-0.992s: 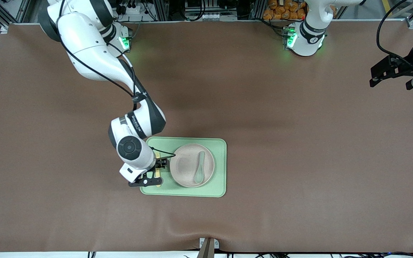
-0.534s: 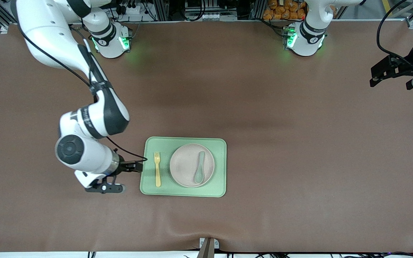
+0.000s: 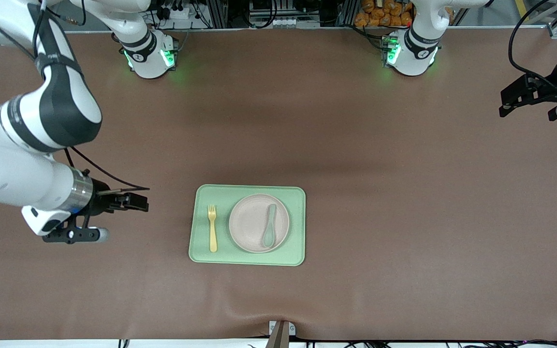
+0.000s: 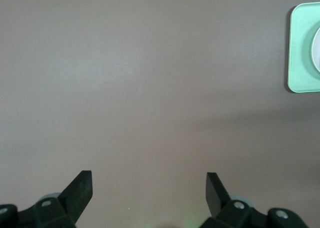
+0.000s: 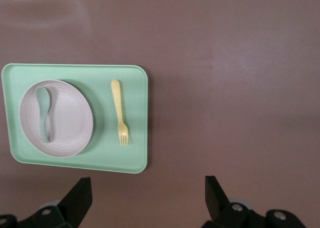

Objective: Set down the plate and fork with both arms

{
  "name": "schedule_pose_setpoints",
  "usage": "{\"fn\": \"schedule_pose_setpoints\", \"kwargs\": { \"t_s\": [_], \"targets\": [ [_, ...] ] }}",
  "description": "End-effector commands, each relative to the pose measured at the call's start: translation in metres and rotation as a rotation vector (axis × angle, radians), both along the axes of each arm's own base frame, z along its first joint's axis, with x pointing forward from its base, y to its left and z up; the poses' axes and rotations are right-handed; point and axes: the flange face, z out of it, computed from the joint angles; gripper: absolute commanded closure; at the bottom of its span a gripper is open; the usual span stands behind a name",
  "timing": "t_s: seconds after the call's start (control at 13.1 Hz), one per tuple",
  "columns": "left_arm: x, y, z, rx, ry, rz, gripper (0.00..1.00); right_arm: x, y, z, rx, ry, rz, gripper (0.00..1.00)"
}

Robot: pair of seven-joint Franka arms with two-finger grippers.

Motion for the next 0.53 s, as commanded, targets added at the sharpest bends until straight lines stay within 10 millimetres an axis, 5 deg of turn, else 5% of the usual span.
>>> {"fn": "schedule_pose_setpoints", "kwargs": {
  "t_s": [0.0,0.46],
  "targets": [
    [-0.003,0.002,0.005,0.022,0.000,-0.017,0.00,-0.028,-0.011,0.042,-0.065,0.008,-0.007,0.00],
    [-0.003,0.002,0.005,0.023,0.000,-0.018,0.00,-0.101,-0.085,0.111,-0.061,-0.042,-0.024,0.00]
  ]
}}
